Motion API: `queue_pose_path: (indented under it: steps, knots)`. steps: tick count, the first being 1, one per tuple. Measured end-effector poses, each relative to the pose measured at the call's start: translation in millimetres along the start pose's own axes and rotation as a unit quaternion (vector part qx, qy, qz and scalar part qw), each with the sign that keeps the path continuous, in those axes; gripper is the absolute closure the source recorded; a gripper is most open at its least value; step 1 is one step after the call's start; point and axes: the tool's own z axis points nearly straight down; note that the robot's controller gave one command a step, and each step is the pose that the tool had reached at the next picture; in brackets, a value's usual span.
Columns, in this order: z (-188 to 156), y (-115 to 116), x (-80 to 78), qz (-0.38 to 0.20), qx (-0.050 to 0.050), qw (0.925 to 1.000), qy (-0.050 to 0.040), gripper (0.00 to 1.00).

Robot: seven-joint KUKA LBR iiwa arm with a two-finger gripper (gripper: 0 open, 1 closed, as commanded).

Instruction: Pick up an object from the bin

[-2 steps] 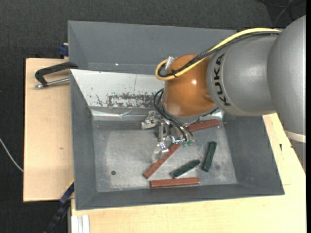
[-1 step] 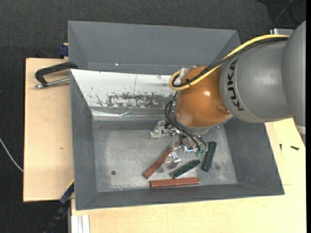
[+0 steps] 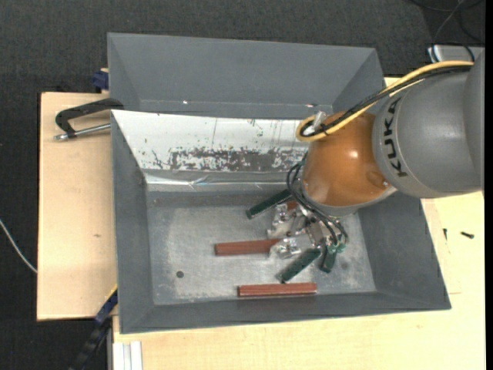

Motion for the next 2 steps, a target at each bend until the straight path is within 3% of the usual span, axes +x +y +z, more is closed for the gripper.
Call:
queue_pose_path:
  steps: [1, 2]
  knots:
    - [0.0, 0.0, 0.0, 0.0, 0.0, 1.0, 0.0, 1.0]
    - [-129.5, 7.4, 10.3, -0.012, 0.001, 0.9999, -0.0032, 1.0]
